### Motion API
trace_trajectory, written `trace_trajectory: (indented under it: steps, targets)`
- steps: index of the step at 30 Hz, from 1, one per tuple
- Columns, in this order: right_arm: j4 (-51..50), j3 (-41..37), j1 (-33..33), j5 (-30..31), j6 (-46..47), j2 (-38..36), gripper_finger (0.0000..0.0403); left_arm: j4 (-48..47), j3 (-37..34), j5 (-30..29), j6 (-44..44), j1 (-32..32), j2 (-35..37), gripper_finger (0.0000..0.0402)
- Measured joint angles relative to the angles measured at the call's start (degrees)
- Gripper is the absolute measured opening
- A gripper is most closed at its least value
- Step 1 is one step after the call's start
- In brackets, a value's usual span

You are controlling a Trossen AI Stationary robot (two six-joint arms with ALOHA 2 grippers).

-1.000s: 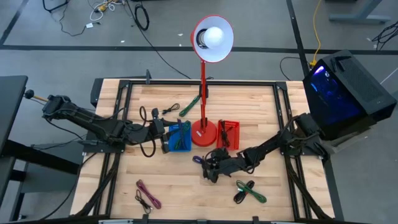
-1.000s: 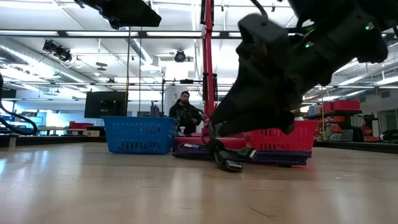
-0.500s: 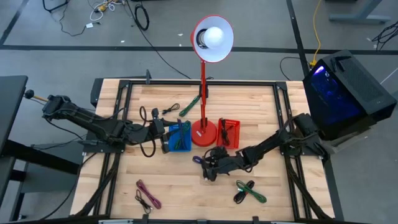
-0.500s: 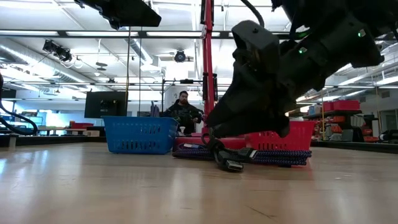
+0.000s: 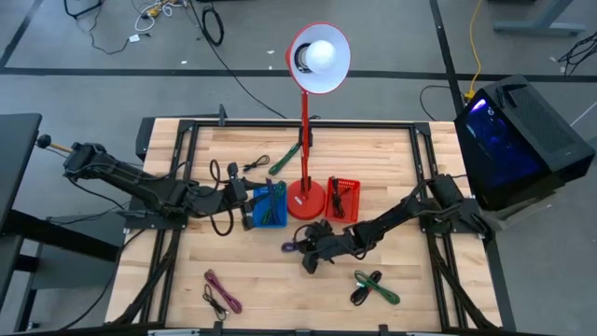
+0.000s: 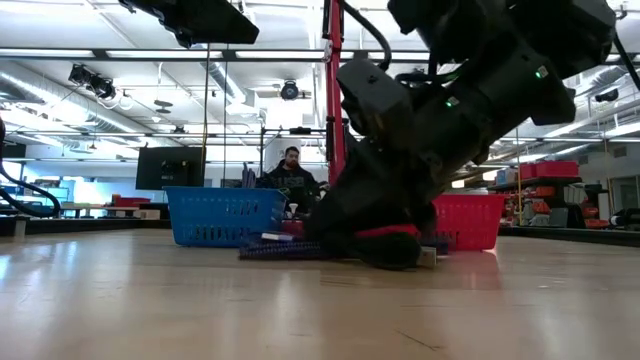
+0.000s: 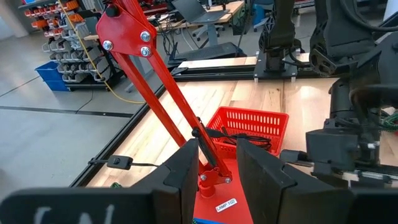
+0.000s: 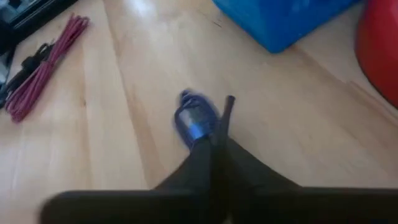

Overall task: Pick & Place USB Port
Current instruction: Put the black charger cable into the orange bin

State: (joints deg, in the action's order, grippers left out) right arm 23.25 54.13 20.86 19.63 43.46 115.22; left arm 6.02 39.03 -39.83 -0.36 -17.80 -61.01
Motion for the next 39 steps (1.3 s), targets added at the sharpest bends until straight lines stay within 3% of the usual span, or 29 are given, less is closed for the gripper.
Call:
trace_trajectory:
  steps: [12, 18, 21, 26, 32, 35, 39]
  targets:
    - [3.4, 1.9, -0.2, -3.4, -3.4, -1.9, 0.0004, -0.1, 0.0, 0.0, 0.0, 0.0, 0.0, 0.0117]
    - [-6.5, 5.6, -0.2, -2.9, -10.0, -8.0, 0.0002, -0.4, 0.0, 0.0, -0.4, 0.0, 0.0, 0.0117]
    - [-14.3, 6.6, -0.1, 1.9, -11.9, -12.9, 0.0001, -0.5, 0.0, 0.0, -0.5, 0.0, 0.0, 0.0117]
    - [-29.0, 6.7, 1.0, 15.0, -11.3, -22.2, 0.0001, -0.7, 0.0, 0.0, -0.5, 0.0, 0.0, 0.0117]
    - [-47.3, 6.3, 1.9, 32.0, 3.5, -28.7, 0.0, -0.7, 0.0, 0.0, -0.5, 0.0, 0.0, 0.0117]
    - [-49.6, 5.0, 1.6, 38.9, 10.2, -28.9, 0.0, -0.8, 0.0, 0.0, -0.5, 0.0, 0.0, 0.0117]
    - [-48.0, 1.4, 0.6, 42.1, 14.9, -28.4, 0.0, -0.7, 0.0, 0.0, -0.5, 0.0, 0.0, 0.0117]
